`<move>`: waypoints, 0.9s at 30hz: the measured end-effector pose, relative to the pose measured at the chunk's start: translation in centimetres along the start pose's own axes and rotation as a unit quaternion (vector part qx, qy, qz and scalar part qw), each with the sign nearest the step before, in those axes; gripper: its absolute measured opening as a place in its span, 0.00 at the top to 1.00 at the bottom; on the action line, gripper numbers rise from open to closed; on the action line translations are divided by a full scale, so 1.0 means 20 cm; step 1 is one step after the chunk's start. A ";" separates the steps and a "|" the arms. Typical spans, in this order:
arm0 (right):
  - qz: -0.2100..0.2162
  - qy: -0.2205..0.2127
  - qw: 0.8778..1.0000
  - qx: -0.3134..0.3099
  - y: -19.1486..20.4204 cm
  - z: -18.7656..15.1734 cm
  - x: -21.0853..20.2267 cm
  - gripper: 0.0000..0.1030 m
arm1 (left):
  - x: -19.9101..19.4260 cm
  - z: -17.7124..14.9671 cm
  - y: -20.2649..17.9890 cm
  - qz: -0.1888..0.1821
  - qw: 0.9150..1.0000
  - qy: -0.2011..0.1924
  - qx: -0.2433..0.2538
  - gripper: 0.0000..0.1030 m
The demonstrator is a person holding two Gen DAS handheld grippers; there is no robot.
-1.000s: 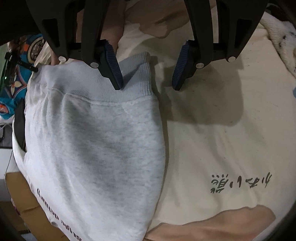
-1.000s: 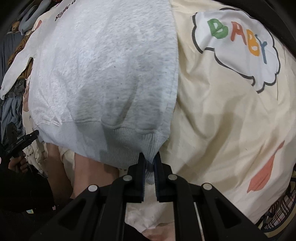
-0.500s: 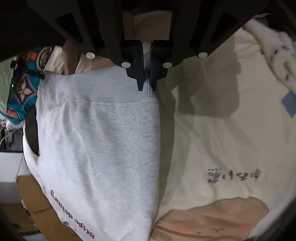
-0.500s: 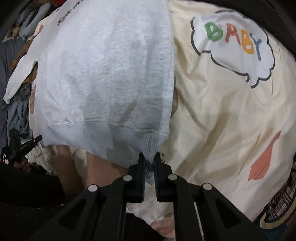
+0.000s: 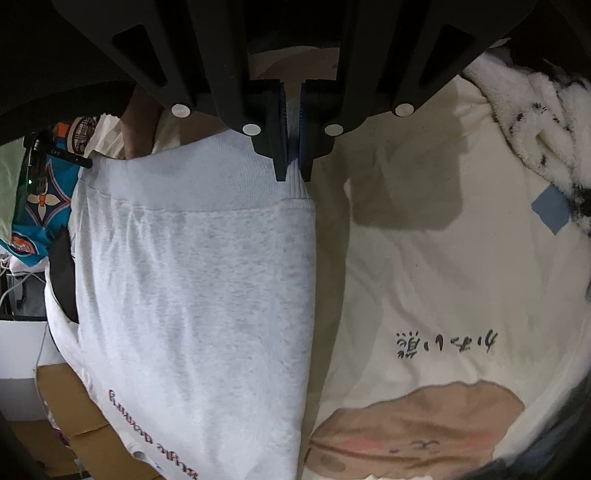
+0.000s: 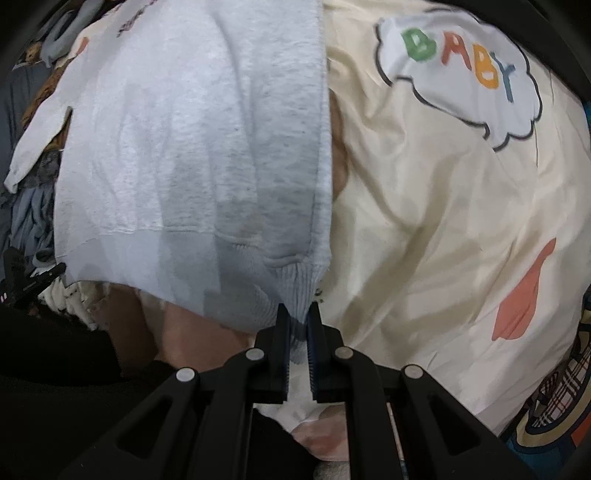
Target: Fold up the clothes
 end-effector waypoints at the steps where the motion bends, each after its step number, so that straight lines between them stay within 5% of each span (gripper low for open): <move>1: -0.003 0.002 1.000 0.002 -0.01 0.00 0.03 0.94 | 0.03 0.00 0.01 0.003 1.000 0.002 -0.001 0.96; 14: -0.027 0.031 0.999 0.001 -0.07 0.04 0.28 0.94 | 0.28 0.04 0.10 0.027 0.999 0.025 -0.013 0.96; 27: -0.037 0.042 0.998 0.006 -0.05 0.08 0.32 0.93 | 0.37 0.09 0.14 0.012 0.998 0.033 -0.043 0.92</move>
Point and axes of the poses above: each gripper's, at about its wrist camera, not at the fingertips, and x roughly the way its jaws point, y to its left, z to its top, the point moved 9 cm from there along x, roughly the way its jaws point, and after that the axes turned 9 degrees about -y, right-handed, at the moved point
